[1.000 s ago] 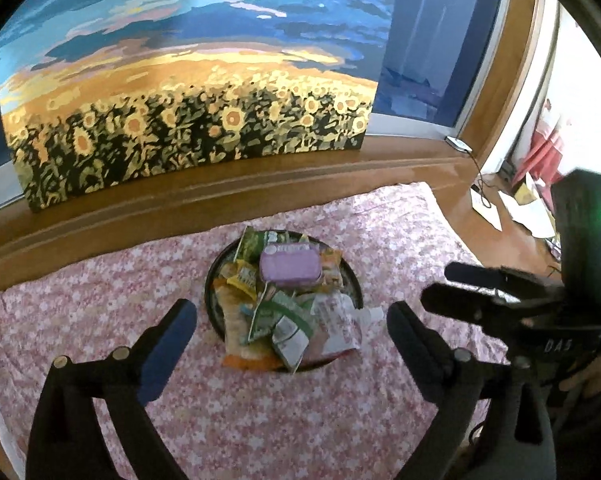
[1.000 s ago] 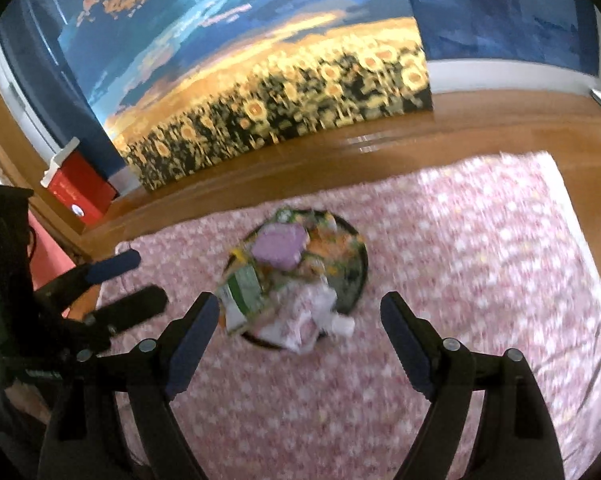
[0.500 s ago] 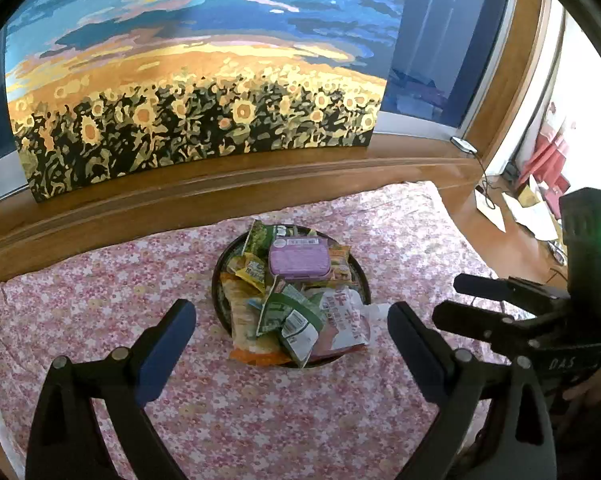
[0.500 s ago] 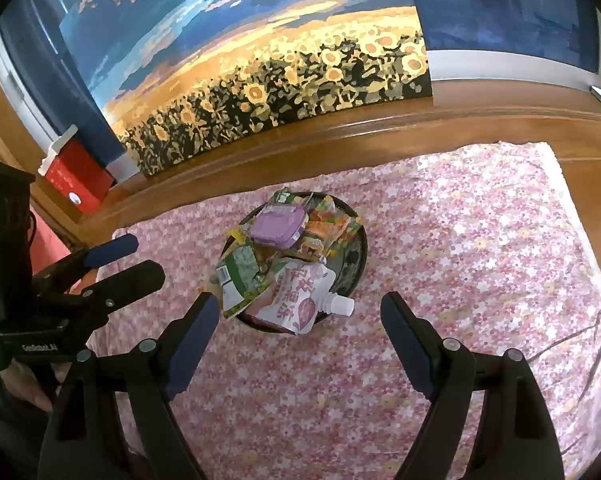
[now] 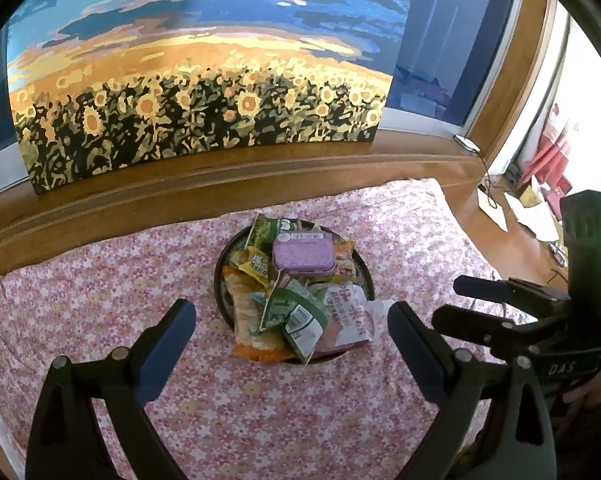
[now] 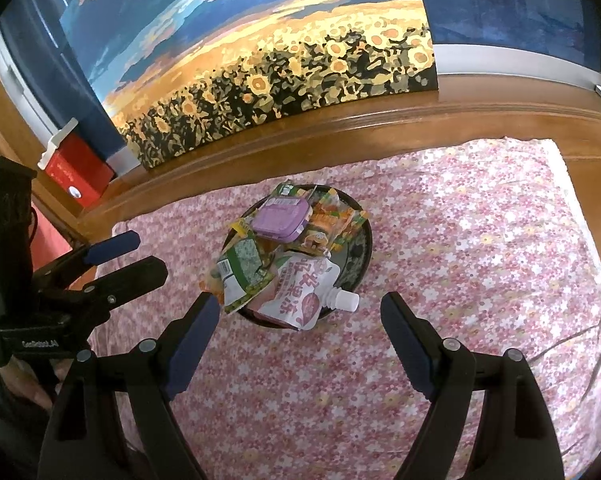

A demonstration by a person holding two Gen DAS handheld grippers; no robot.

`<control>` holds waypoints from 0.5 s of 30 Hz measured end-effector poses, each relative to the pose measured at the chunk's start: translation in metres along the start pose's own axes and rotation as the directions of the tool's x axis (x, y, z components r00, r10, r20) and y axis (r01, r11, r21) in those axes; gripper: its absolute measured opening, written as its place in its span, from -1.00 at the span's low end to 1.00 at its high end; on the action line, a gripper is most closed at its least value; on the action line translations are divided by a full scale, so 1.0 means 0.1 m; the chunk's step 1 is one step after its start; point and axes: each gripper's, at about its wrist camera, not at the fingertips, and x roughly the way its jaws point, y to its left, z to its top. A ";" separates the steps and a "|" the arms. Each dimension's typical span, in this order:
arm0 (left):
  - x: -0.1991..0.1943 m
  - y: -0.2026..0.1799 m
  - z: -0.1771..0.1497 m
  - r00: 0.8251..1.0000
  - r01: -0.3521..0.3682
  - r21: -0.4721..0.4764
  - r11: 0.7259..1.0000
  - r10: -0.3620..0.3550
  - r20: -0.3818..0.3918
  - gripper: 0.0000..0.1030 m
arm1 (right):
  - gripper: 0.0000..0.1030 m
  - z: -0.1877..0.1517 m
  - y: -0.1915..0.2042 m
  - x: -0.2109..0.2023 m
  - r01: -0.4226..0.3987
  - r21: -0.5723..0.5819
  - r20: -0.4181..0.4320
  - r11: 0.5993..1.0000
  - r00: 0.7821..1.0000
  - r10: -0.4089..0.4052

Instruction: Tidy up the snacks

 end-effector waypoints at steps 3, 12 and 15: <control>0.00 0.00 0.00 1.000 -0.001 0.000 1.000 0.001 -0.005 0.92 | 0.64 0.00 0.00 0.01 -0.001 0.000 -0.005 1.000 1.000 0.001; 0.01 -0.01 0.01 1.000 0.003 0.002 1.000 -0.003 -0.012 0.92 | 0.64 0.00 0.00 0.02 0.000 0.002 -0.013 1.000 1.000 0.000; 0.01 -0.01 0.01 1.000 0.003 0.002 1.000 -0.003 -0.014 0.92 | 0.64 0.00 -0.01 0.04 0.001 0.003 -0.018 1.000 1.000 -0.001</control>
